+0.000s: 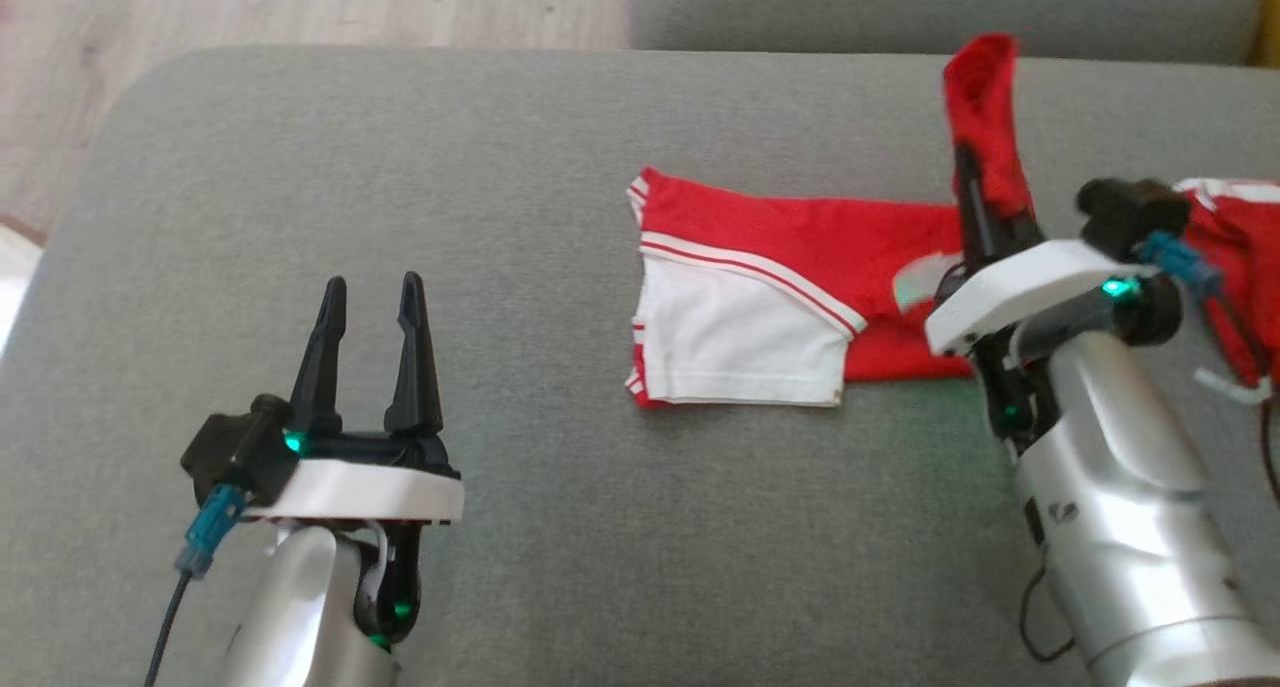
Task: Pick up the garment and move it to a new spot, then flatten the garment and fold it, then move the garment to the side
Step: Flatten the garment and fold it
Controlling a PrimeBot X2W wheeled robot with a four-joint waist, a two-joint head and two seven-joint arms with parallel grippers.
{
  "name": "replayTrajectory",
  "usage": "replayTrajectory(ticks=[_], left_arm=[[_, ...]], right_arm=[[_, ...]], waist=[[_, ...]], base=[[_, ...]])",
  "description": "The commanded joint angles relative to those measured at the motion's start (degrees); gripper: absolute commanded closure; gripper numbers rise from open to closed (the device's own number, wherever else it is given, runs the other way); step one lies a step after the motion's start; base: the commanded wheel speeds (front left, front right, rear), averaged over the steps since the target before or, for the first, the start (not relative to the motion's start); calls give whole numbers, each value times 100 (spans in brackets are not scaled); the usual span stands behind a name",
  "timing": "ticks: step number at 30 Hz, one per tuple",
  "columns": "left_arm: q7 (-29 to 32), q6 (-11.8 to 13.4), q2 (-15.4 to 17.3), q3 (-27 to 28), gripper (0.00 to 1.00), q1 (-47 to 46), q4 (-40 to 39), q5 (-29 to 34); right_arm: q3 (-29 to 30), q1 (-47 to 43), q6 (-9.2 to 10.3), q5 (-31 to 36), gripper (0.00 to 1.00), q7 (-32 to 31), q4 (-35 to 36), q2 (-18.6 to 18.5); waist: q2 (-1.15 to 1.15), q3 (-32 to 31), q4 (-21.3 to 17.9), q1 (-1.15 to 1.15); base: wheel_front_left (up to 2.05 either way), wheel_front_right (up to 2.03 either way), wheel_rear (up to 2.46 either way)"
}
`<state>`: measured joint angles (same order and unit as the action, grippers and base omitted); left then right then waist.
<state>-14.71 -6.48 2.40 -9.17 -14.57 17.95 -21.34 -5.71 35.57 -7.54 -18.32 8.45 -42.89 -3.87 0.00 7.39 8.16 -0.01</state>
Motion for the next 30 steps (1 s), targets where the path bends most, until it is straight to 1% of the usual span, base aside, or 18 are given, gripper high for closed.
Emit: replayTrajectory(ticks=[1,3,7,15,24,27,28,30], left_arm=[[-29,26,48,158,0,-106,-215,-55],[-29,32,48,123,0,-103,-224,-73],[-29,54,48,65,0,-112,-243,-108],[-29,83,48,-65,0,-132,-228,-194],[-29,113,48,-178,0,-134,-221,-270],[-29,124,48,-194,0,-133,-217,-276],[-29,130,48,-194,0,-135,-213,-276],[-29,140,48,-185,0,-139,-200,-268]], right_arm=[[-228,48,5,-102,100,-13,210,91],[-502,21,5,-366,100,7,242,95],[-959,-20,5,-692,100,77,164,97],[-1573,18,5,-1127,100,202,-196,99],[-2265,104,5,-1504,100,265,-625,99],[-2569,110,5,-1769,100,287,-592,99],[-2663,99,5,-1895,0,282,-565,99],[-2941,83,5,-2168,0,294,-385,99]], waist=[[0,-34,119,1],[0,-27,228,1],[0,22,433,1],[0,122,817,1],[0,193,1049,1],[0,201,1068,1],[0,202,1063,1],[0,193,1027,1]], base=[[0,0,0],[0,0,0],[0,0,0],[0,0,0],[0,0,0],[0,0,0],[0,0,0],[0,0,0]])
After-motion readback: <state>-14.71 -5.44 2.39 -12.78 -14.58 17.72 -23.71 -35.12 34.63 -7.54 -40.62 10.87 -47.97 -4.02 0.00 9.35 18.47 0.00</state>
